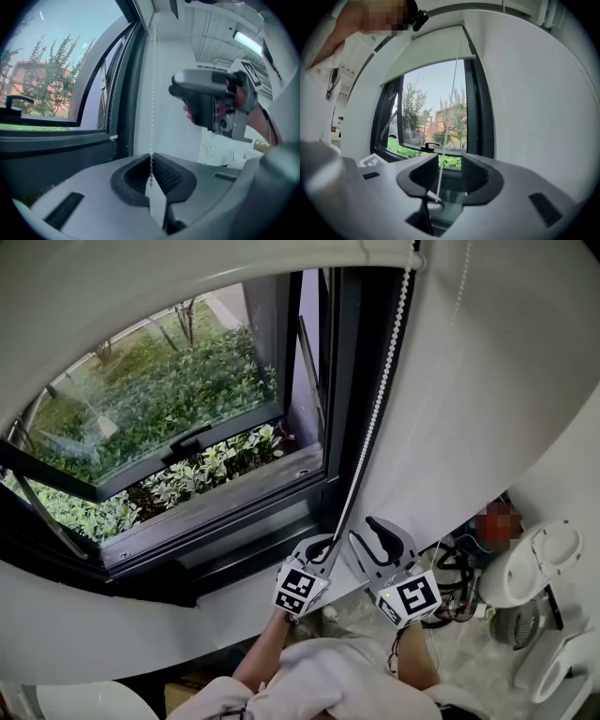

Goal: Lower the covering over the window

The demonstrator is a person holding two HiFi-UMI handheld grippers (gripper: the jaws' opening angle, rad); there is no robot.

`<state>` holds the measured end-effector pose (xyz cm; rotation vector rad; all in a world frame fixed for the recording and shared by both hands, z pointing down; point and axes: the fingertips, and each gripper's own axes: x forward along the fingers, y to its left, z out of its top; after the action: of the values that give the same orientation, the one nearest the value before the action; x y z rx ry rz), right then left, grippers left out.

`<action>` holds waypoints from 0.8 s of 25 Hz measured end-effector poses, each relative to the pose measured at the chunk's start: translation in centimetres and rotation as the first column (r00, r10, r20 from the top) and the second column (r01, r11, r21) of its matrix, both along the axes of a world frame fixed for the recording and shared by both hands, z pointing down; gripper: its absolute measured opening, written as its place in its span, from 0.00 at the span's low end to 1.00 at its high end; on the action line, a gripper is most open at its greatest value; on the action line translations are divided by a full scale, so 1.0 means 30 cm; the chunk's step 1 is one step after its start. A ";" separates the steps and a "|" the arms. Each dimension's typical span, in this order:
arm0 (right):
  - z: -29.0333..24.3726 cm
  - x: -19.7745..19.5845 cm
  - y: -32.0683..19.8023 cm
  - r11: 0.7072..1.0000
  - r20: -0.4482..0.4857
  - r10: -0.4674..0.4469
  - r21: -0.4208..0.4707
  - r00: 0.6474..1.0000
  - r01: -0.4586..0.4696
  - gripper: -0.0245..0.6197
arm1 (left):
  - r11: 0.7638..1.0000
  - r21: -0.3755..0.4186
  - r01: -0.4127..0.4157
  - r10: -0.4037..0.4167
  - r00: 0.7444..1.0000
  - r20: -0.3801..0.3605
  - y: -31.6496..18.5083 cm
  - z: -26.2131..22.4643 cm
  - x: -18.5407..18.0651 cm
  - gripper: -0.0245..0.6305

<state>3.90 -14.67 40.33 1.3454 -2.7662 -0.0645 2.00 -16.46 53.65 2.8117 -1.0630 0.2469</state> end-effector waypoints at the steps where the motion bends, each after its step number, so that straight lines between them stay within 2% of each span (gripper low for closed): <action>1: -0.051 -0.012 -0.004 0.999 0.009 -0.011 0.032 1.000 0.011 0.27 | 1.000 0.000 -0.002 0.002 1.000 -0.002 0.002 -0.001 0.002 0.07; 5: -0.208 -0.054 -0.030 0.990 0.024 -0.048 0.134 0.999 0.044 0.26 | 1.000 0.005 -0.005 0.005 1.000 -0.007 0.007 -0.008 0.008 0.07; 9: -0.283 -0.073 -0.058 0.982 0.038 -0.064 0.179 0.997 0.056 0.23 | 1.000 0.011 -0.006 0.006 1.000 -0.010 0.010 0.003 0.009 0.07; 11: -0.300 -0.084 -0.068 0.981 0.041 -0.070 0.187 0.997 0.061 0.19 | 1.000 0.012 -0.005 0.005 1.000 -0.012 0.013 -0.002 0.006 0.07; 13: -0.305 -0.092 -0.075 0.981 0.058 -0.071 0.185 0.996 0.059 0.06 | 1.000 0.008 -0.005 0.005 1.000 -0.014 0.016 -0.005 0.005 0.07; 16: -0.292 -0.088 -0.089 0.985 0.121 -0.062 0.166 0.991 0.041 0.05 | 1.000 0.008 -0.013 0.013 1.000 -0.002 0.017 0.008 0.012 0.07; 20: -0.238 -0.094 -0.111 0.990 0.119 -0.038 0.140 0.992 0.021 0.05 | 1.000 -0.022 -0.003 0.003 1.000 0.007 0.015 0.064 0.010 0.07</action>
<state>1.08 -17.99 33.18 1.3830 -2.9324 -0.1863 2.29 -16.02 55.56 2.7954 -1.0505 0.2678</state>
